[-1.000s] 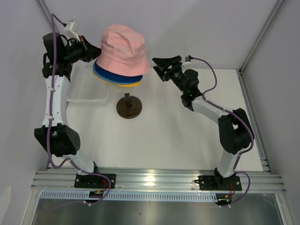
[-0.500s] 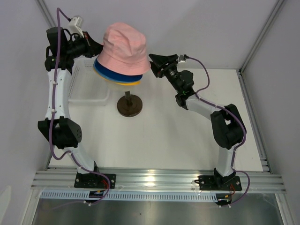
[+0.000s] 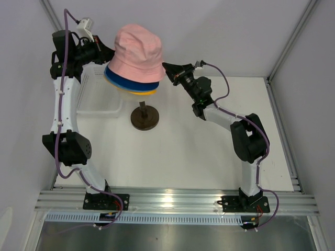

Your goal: Stack the hats

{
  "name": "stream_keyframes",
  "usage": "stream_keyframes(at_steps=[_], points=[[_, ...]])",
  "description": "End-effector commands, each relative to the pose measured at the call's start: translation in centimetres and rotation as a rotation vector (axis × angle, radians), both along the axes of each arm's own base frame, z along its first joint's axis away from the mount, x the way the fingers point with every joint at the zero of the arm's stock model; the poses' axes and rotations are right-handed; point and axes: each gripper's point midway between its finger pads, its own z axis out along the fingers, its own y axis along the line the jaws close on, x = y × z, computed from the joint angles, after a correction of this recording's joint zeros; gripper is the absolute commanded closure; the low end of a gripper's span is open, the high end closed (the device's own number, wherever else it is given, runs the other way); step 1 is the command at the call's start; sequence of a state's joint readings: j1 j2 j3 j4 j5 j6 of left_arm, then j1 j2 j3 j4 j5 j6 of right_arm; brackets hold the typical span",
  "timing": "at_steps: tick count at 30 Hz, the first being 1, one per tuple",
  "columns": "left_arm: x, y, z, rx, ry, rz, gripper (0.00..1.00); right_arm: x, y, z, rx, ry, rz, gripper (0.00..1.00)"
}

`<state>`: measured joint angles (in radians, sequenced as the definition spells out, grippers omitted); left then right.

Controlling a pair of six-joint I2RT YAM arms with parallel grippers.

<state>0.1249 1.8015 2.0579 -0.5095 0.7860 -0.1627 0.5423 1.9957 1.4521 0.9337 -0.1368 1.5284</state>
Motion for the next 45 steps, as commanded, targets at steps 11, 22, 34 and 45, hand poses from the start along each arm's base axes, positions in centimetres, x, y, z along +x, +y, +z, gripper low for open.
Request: stream_keyframes(at_steps=[11,22,34,45], points=[[-1.9,0.4,-4.9,0.069,0.153,0.067,0.99,-0.1,0.7,-6.3,-0.249,0.118,-0.076,1.0],[-3.9,3.5,-7.3,0.107,0.173,0.209,0.99,-1.4,3.4,-15.5,-0.445,0.228,0.009,1.0],[-7.0,5.9,-6.7,0.135,0.111,0.364,0.99,-3.5,4.1,-19.8,-0.635,0.228,0.031,1.0],[-11.5,5.5,-2.7,0.091,0.019,0.412,0.78,-4.8,2.8,-17.9,-0.713,0.142,0.015,1.0]])
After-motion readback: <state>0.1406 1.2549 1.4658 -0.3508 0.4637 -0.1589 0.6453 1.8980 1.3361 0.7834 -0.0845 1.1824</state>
